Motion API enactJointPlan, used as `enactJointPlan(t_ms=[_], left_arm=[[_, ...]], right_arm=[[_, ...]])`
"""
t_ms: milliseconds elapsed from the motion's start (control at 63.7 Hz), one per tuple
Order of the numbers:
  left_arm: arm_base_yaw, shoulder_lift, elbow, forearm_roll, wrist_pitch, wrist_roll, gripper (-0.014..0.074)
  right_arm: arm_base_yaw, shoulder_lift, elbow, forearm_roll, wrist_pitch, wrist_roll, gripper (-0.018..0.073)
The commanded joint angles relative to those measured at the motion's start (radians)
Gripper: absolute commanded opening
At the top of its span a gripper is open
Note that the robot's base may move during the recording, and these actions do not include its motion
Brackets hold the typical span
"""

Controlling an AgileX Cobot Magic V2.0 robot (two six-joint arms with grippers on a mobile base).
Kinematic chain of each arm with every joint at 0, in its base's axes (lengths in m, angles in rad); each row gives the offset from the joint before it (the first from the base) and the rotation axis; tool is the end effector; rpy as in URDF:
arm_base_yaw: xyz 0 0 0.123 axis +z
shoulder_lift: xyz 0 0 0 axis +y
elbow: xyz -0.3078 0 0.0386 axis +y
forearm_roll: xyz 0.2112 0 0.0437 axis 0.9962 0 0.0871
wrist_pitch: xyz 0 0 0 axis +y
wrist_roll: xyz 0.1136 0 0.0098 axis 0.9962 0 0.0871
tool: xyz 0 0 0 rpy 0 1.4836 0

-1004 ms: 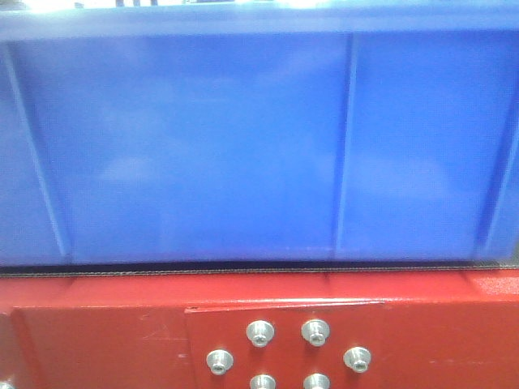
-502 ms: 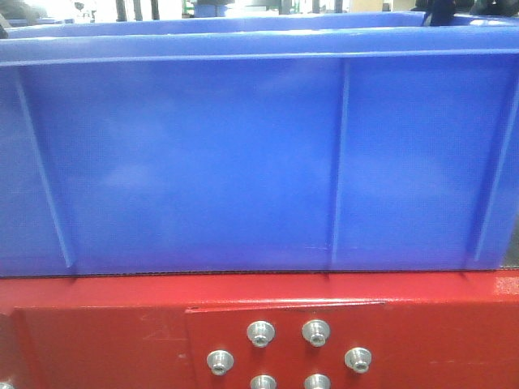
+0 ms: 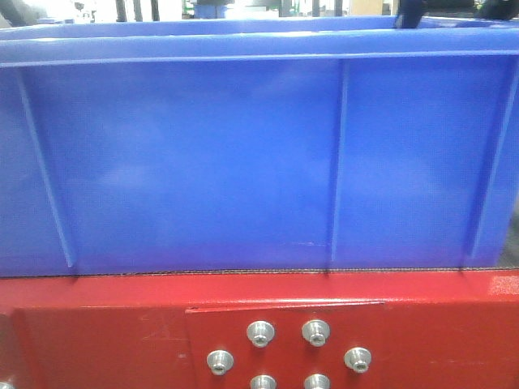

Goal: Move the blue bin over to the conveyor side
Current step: 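Open both grippers and lift them off the bin walls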

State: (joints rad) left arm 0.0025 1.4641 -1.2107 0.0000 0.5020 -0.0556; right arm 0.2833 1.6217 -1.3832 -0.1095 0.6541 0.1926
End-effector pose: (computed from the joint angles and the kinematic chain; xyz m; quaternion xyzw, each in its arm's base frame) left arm 0.3104 0.0008 0.3518 -0.0261 0.8995 -0.0116 0.4360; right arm 0.3369 0.0902 0.3391 -0.0698 0.9241 0.0421 0.3735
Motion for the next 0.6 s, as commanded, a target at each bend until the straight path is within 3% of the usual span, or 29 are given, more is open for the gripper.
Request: enactJointPlan(t_ms=[0, 377, 486, 581], left_arm=[[0.003, -0.012, -0.005, 0.008, -0.020, -0.007, 0.0518], [0.003, -0.043, -0.087, 0.008, 0.020, -0.007, 0.0514], [0.003, -0.077, -0.130, 0.008, 0.052, -0.007, 0.0448], [0.003, -0.113, -0.169, 0.008, 0.095, -0.007, 0.0272]], right_arm=[[-0.015, -0.007, -0.012, -0.020, -0.009, -0.011, 0.0524], [-0.030, -0.072, -0.060, -0.020, 0.032, -0.011, 0.0500], [-0.030, -0.108, -0.086, -0.020, 0.044, -0.011, 0.0384], [-0.030, -0.140, -0.115, -0.020, 0.070, -0.011, 0.0200]])
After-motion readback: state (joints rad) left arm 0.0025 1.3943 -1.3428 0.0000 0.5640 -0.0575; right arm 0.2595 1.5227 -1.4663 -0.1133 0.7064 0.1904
